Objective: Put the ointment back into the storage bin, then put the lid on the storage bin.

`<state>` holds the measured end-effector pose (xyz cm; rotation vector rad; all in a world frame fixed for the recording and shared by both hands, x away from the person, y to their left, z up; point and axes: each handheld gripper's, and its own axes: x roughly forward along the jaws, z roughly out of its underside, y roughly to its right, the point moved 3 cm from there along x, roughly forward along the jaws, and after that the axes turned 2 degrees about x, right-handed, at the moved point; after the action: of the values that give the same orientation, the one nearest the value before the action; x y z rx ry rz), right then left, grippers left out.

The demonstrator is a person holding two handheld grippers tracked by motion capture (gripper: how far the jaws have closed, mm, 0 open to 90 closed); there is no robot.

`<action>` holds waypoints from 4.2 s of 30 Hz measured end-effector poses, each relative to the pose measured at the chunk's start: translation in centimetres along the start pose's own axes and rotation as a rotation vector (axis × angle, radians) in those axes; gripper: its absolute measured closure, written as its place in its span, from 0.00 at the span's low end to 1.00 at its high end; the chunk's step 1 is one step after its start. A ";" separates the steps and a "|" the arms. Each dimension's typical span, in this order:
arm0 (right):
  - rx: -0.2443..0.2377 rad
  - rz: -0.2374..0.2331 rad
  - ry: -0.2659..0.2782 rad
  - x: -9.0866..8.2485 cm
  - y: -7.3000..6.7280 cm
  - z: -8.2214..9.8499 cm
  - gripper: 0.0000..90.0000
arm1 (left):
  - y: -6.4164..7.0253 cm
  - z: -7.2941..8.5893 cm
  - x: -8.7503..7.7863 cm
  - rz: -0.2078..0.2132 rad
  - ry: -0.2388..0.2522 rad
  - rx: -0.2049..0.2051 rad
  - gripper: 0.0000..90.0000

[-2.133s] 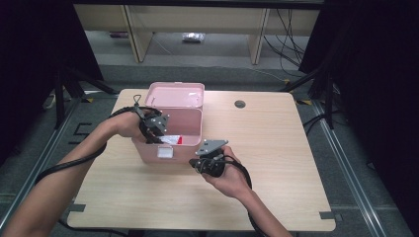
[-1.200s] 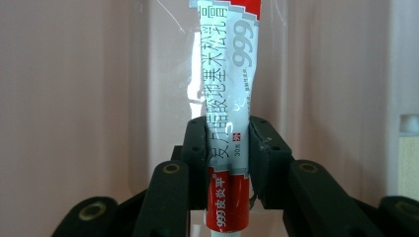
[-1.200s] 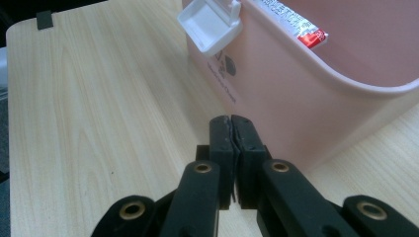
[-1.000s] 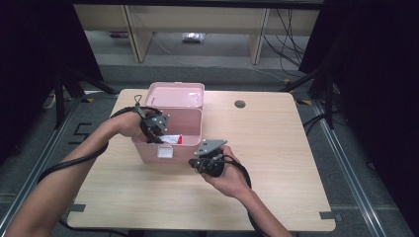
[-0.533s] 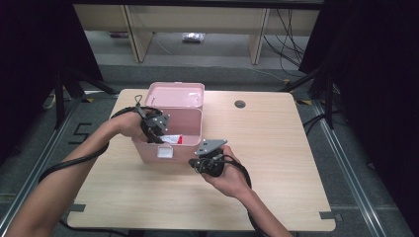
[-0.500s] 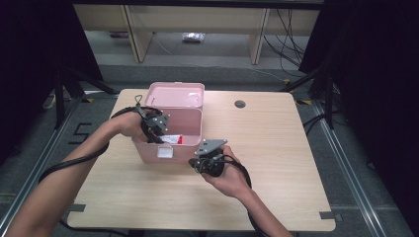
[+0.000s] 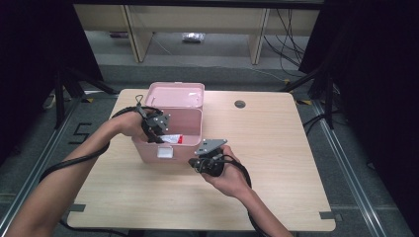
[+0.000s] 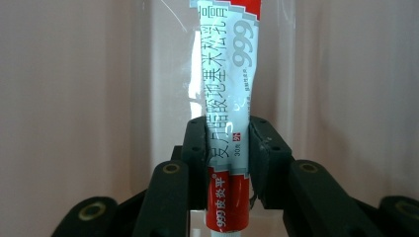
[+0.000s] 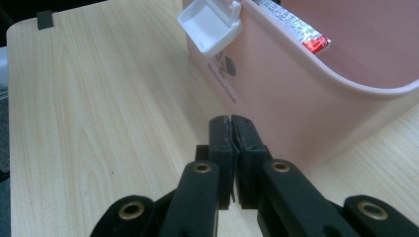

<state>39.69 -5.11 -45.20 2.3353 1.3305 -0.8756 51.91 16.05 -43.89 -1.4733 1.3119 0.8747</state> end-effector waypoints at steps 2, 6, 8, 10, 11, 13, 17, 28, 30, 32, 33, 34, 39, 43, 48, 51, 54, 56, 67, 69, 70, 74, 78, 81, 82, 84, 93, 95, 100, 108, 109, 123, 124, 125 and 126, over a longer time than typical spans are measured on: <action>-0.001 0.002 -0.001 0.0 0.0 0.0 0.99 | 0.0 0.0 0.0 0.000 -0.001 0.000 0.79; -0.001 -0.002 -0.002 0.0 0.0 0.0 0.99 | -0.1 0.0 0.0 0.009 -0.021 0.009 0.79; 0.002 -0.003 -0.001 0.0 -0.1 0.0 0.99 | -0.1 -0.1 0.1 0.006 -0.011 0.007 0.79; 0.002 -0.003 -0.002 0.0 -0.1 0.0 0.98 | -0.1 -0.1 0.2 0.005 -0.010 0.007 0.79; 0.000 0.002 -0.002 0.0 0.0 0.0 0.98 | -0.1 -0.1 0.2 0.004 -0.009 0.007 0.79; -0.004 0.000 -0.003 0.0 0.0 0.0 0.98 | -0.1 -0.1 0.2 0.007 -0.012 0.006 0.79; 0.000 -0.001 -0.002 0.0 0.0 0.0 0.98 | 0.1 -0.2 0.2 0.017 -0.009 -0.008 0.79; 0.004 0.001 -0.009 -0.1 0.1 0.0 0.97 | 0.1 -0.3 0.2 0.018 -0.004 -0.031 0.77; 0.001 0.003 -0.009 -0.1 0.1 -0.1 0.97 | 0.1 -0.3 0.0 0.020 -0.008 -0.032 0.75; -0.001 0.000 -0.006 -0.1 0.1 -0.1 0.96 | 0.1 -0.4 -0.1 0.011 -0.003 -0.036 0.74; -0.004 0.001 -0.002 0.0 0.1 -0.1 0.96 | -0.1 -0.4 -0.3 0.011 -0.015 -0.020 0.73; -0.004 0.001 -0.001 0.0 0.1 -0.1 0.96 | -0.1 -0.5 -0.4 0.004 -0.008 -0.013 0.73; -0.006 0.005 0.005 0.0 0.1 -0.1 0.96 | -0.2 -0.6 -1.0 -0.016 0.016 -0.021 0.71; 0.001 0.007 0.007 -0.1 0.2 -0.1 0.95 | -0.1 -0.6 -1.6 -0.047 0.056 -0.049 0.70; -0.002 0.005 0.001 -0.2 0.3 -0.1 0.95 | 0.0 -0.6 -2.3 -0.093 0.123 -0.083 0.69; 0.004 0.005 0.001 -0.2 0.4 0.0 0.94 | 0.1 -0.4 -2.7 -0.116 0.155 -0.107 0.67; 0.004 0.008 0.007 -0.2 0.5 0.0 0.94 | 0.2 -0.1 -3.2 -0.140 0.197 -0.138 0.65; 0.006 0.011 0.020 -0.1 0.5 0.0 0.94 | 0.1 0.2 -3.7 -0.163 0.223 -0.154 0.63; 0.032 0.014 0.039 -0.1 1.0 0.0 0.90 | -1.0 1.8 -5.8 -0.297 0.446 -0.456 0.49; 0.011 0.018 0.040 -0.2 1.2 0.0 0.90 | -1.3 2.1 -5.8 -0.323 0.489 -0.555 0.47; 0.034 0.021 0.037 -0.2 1.1 0.1 0.90 | -1.4 2.2 -5.8 -0.338 0.504 -0.592 0.46; 0.019 0.022 0.050 -0.4 0.9 -0.1 0.89 | -1.5 2.7 -6.1 -0.365 0.571 -0.703 0.41; 0.030 0.020 0.054 -0.1 0.7 -0.5 0.88 | -1.9 3.2 -6.4 -0.399 0.616 -0.771 0.38; 0.031 0.017 0.065 0.1 0.5 -1.0 0.87 | -2.4 3.6 -6.2 -0.416 0.644 -0.826 0.38; 0.027 0.014 0.068 0.1 0.5 -1.2 0.87 | -2.6 3.8 -6.2 -0.423 0.643 -0.842 0.38; 0.032 0.011 0.077 0.3 0.5 -1.6 0.87 | -3.1 4.1 -6.1 -0.435 0.653 -0.890 0.39; 0.043 0.003 0.094 1.2 -0.1 -3.0 0.92 | -4.8 5.1 -5.6 -0.478 0.673 -0.988 0.48; 0.039 0.003 0.091 1.4 -0.3 -3.3 0.93 | -5.2 5.4 -5.5 -0.494 0.668 -1.014 0.50; 0.031 -0.007 0.095 2.4 -1.1 -3.9 0.96 | -5.6 6.2 -5.2 -0.500 0.662 -1.074 0.53; 0.014 -0.021 0.087 3.3 -1.8 -5.4 0.99 | -6.2 6.8 -4.4 -0.504 0.635 -1.129 0.57; 0.010 -0.017 0.098 3.7 -1.9 -5.5 1.00 | -6.3 6.9 -4.3 -0.504 0.631 -1.133 0.57; 0.002 -0.001 0.038 5.8 -1.9 -6.0 1.00 | -8.9 8.4 -2.5 -0.505 0.553 -1.213 0.63; -0.005 -0.005 0.034 5.9 -1.9 -6.0 1.00 | -9.1 8.4 -2.4 -0.496 0.553 -1.226 0.64; 0.004 -0.005 0.037 6.1 -1.9 -6.0 1.00 | -9.3 8.5 -2.3 -0.490 0.547 -1.231 0.64; -0.011 -0.006 0.032 6.2 -1.9 -6.0 1.00 | -9.4 8.6 -2.1 -0.487 0.544 -1.236 0.64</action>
<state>42.53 3.21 -44.55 2.3481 1.3522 -0.8335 61.46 24.65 -42.71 -2.9947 0.5950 1.0214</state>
